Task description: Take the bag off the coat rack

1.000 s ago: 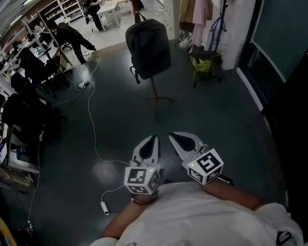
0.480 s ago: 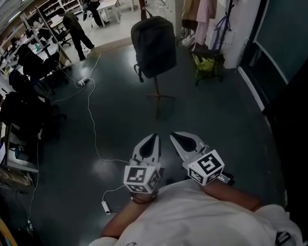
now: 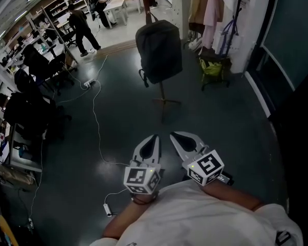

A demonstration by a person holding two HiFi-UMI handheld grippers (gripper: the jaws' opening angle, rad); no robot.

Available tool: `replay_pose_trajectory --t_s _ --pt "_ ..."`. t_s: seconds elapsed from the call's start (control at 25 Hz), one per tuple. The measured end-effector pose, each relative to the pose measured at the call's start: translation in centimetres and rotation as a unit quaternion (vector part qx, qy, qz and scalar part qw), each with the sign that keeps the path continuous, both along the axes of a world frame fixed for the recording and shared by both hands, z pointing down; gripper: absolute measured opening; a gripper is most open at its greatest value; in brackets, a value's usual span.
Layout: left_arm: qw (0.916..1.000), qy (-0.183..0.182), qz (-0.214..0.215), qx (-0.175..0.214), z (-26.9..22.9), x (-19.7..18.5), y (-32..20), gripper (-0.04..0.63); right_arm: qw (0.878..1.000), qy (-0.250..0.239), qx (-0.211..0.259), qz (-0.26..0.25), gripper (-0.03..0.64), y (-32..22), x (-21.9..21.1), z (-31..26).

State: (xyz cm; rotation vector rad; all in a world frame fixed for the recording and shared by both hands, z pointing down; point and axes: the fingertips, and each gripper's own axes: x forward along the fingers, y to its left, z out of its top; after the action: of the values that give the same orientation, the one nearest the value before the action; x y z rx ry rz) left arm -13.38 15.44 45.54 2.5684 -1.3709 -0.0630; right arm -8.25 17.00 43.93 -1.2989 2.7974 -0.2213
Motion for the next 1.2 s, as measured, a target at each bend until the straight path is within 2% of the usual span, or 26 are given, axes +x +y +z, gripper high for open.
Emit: replay_pose_trajectory --t_s 0.64,1.2 --pt "0.9996 0.002 -0.028 0.002 0.3 4.6 -12.1 0.006 0.999 -0.001 0.009 -0.03 0.003 -12.6 4.8 -0.3" --pt "0.9989 -0.007 -0.047 0.004 -0.8 12.5 -24.7 0.006 0.998 -0.01 0.016 -0.055 0.003 -25.3 12.7 -1.3"
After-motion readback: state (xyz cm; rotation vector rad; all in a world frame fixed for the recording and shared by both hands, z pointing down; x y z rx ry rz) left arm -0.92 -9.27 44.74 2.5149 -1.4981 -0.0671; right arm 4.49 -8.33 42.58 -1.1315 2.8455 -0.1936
